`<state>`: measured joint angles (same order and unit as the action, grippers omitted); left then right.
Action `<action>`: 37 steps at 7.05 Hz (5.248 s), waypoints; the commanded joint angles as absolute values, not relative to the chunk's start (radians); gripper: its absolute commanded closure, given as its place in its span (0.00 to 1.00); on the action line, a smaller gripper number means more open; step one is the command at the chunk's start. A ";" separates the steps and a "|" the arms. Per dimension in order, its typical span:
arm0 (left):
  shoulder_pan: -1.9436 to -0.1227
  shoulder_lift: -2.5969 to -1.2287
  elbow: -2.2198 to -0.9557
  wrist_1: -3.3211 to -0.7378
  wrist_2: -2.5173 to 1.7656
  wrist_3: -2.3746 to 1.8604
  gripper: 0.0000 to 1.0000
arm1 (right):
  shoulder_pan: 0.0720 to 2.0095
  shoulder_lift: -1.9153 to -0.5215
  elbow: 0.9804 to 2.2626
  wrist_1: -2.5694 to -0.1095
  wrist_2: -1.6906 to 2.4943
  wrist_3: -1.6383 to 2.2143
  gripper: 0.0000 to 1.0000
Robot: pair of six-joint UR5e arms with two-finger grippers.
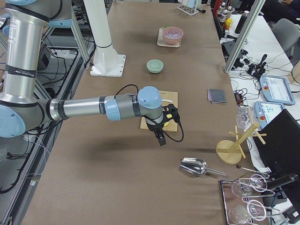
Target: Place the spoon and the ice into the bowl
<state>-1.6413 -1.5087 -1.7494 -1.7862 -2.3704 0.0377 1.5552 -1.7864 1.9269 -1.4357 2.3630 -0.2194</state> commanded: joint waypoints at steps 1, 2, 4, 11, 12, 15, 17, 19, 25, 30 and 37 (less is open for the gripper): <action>-1.641 -1.505 -1.739 -1.978 -2.375 0.035 0.02 | 1.555 -1.767 1.925 -1.326 2.368 -0.215 0.00; -1.641 -1.509 -1.723 -2.030 -2.375 -0.003 0.02 | 1.555 -1.769 1.922 -1.327 2.372 -0.210 0.00; -1.588 -1.512 -1.730 -2.155 -2.408 -0.053 0.02 | 1.505 -1.755 1.931 -1.315 2.393 -0.056 0.00; -0.995 -1.690 -1.776 -2.404 -2.090 -0.814 0.02 | 1.276 -1.741 1.980 -1.097 2.275 0.437 0.00; -0.914 -1.715 -1.776 -2.402 -2.001 -0.903 0.02 | 1.264 -1.741 1.988 -1.097 2.258 0.466 0.00; -0.782 -1.735 -1.764 -2.318 -1.807 -0.976 0.02 | 1.235 -1.743 2.000 -1.095 2.204 0.552 0.00; -0.781 -1.739 -1.740 -2.295 -1.802 -0.976 0.03 | 1.232 -1.747 1.999 -1.095 2.200 0.567 0.00; -0.762 -1.764 -1.706 -2.293 -1.760 -0.976 0.06 | 1.221 -1.753 1.999 -1.097 2.156 0.638 0.02; -0.761 -1.767 -1.689 -2.287 -1.759 -0.966 0.20 | 1.198 -1.752 1.999 -1.097 2.129 0.640 0.01; -0.761 -1.775 -1.681 -2.287 -1.758 -0.966 0.51 | 1.192 -1.752 1.999 -1.095 2.129 0.640 0.00; -0.770 -1.744 -1.883 -2.290 -1.790 -1.026 1.00 | 1.189 -1.752 1.999 -1.094 2.132 0.638 0.00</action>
<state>-0.7694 -1.7412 -1.8286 -2.2902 -1.7833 -0.9844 1.1893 -1.7518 1.9988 -1.0939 2.1311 0.6381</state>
